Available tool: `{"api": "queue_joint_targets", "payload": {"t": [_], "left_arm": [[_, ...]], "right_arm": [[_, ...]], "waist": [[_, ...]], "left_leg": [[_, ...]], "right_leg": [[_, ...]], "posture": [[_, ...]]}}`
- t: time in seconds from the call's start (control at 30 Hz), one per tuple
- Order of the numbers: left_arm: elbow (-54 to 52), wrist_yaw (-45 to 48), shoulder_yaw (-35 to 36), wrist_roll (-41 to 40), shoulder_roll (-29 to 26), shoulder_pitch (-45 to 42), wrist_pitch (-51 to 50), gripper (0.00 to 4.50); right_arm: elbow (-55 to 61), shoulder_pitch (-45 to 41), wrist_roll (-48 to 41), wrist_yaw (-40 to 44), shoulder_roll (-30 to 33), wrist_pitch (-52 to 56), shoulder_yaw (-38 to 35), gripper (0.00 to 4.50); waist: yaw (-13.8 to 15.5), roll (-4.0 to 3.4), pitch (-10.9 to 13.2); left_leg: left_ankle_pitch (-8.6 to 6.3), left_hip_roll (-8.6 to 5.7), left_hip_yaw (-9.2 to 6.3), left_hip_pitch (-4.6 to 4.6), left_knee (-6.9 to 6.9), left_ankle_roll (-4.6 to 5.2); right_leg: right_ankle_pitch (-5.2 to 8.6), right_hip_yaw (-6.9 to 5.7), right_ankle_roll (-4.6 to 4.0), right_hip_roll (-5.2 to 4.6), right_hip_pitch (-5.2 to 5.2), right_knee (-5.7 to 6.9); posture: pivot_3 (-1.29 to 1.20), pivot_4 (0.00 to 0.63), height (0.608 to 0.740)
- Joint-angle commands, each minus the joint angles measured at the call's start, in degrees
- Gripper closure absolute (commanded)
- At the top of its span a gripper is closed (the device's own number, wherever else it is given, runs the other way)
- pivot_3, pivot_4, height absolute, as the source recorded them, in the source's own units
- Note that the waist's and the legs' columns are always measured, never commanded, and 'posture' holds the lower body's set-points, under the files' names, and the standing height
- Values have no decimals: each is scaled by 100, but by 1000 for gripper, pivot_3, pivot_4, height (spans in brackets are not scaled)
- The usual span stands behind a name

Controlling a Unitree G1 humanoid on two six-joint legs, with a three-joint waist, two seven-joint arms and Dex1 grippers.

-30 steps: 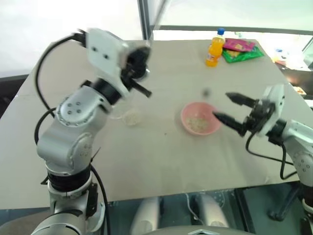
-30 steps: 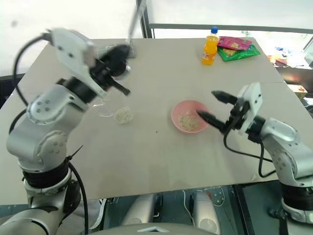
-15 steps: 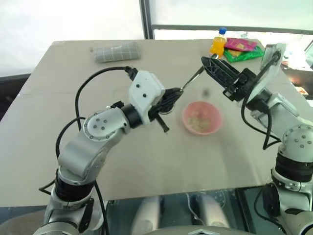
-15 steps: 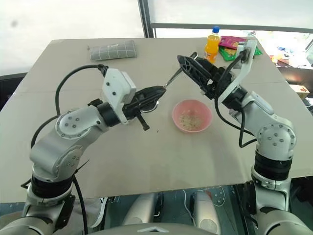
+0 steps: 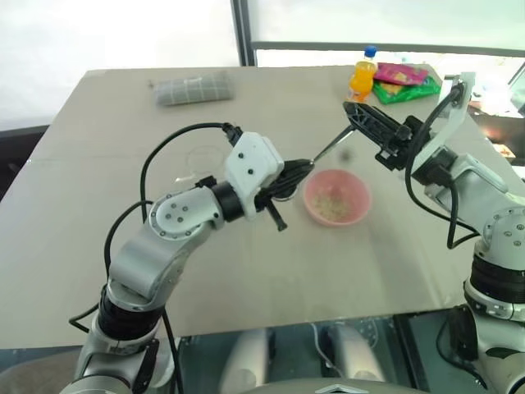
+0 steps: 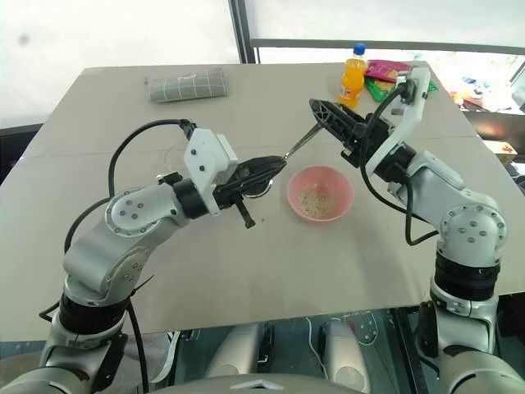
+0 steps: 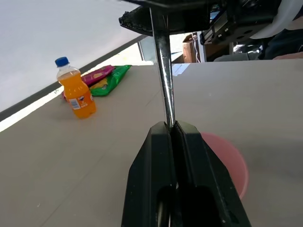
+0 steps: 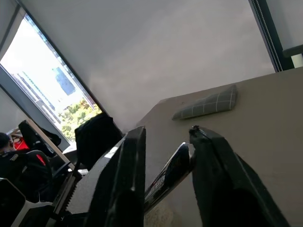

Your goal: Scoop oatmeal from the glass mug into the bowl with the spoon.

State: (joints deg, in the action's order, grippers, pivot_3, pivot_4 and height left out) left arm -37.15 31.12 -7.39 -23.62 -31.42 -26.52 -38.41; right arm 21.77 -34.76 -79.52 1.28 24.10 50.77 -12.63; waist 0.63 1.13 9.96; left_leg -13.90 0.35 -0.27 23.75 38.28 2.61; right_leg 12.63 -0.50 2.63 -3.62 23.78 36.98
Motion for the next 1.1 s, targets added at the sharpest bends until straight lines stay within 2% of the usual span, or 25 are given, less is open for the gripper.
{"api": "queue_joint_targets", "payload": {"t": [0.03, 0.27, 0.47, 0.5, 0.53, 0.57, 0.63, 0.77, 0.83, 0.97, 1.1], "left_arm": [[-122, 51, 46, 70, -3, -50, 196, 4500], [-128, 125, -13, 183, -6, 30, 222, 4500], [-114, 1, 107, 213, 62, -3, 116, 4500], [-101, -53, 145, 244, 87, -16, 142, 3845], [-103, -100, 163, 283, 102, -18, 175, 3570], [-124, -134, 178, 286, 131, 2, 189, 3389], [-286, -169, 254, 175, 187, 147, 159, 3389], [-822, -335, 475, 51, 220, 829, 70, 3389], [-1139, -614, 689, -31, 425, 1290, 98, 3389], [-1592, -1228, 1060, 509, 713, 2725, 458, 3389], [-1584, -1815, 1142, 1554, 811, 3690, 1173, 3389]], "right_arm": [[186, -84, -253, -138, 198, 128, 13, 4377], [121, -85, -874, -512, 550, 306, 99, 4377], [-74, -67, -1064, -689, 902, 405, 119, 4377], [-121, -82, -1111, -702, 948, 412, 112, 4500], [-177, -105, -1152, -732, 981, 406, 100, 4500], [-247, -141, -1173, -789, 997, 380, 81, 4500], [-409, -214, -1282, -947, 1009, 298, -3, 4500], [-920, -305, -1440, -1155, 1248, 259, -326, 4500], [-1218, -342, -1478, -1277, 1395, 258, -494, 4500], [-1826, -503, -1486, -1631, 1377, 78, -777, 4500], [-1993, -535, -1422, -1834, 1169, -46, -842, 4500]], "waist": [[-5, -9, 6], [1, -11, 8], [0, -11, 8], [1, -11, 8], [5, -11, 8], [2, -11, 9], [2, -11, 9], [-15, -11, 9], [0, -11, 9], [-13, -12, 9], [-11, -15, 8]], "left_leg": [[0, 0, 1, -1, 0, 0], [0, 1, 0, 0, 1, 0], [0, 1, -1, 1, 1, 1], [0, 1, 0, 1, 1, 1], [0, 1, 0, 1, 1, 1], [0, 1, 0, 2, 2, 1], [0, 1, 2, 1, 3, 1], [0, 2, 8, 2, 1, 1], [0, 2, 8, 5, 2, 1], [-1, 3, 16, 2, 1, 2], [-1, 6, 11, -1, 0, 2]], "right_leg": [[0, 1, 0, 0, 0, 0], [0, 1, 0, 0, 0, 0], [0, 0, 0, 0, 0, 0], [0, 0, 0, 0, 0, 0], [0, 0, 0, 0, -1, 0], [0, 1, 0, -1, -1, -1], [0, 4, 0, 0, -1, -1], [0, 12, 1, 0, 0, -4], [0, 11, 1, -1, 0, -9], [0, 20, 1, -2, -1, -12], [0, 14, -1, 2, 0, -8]], "posture": [[0, 150, 740], [0, 150, 740], [0, 150, 740], [0, 150, 740], [0, 150, 740], [0, 150, 740], [0, 150, 740], [0, 150, 740], [0, 150, 740], [0, 150, 740], [0, 150, 740]]}}
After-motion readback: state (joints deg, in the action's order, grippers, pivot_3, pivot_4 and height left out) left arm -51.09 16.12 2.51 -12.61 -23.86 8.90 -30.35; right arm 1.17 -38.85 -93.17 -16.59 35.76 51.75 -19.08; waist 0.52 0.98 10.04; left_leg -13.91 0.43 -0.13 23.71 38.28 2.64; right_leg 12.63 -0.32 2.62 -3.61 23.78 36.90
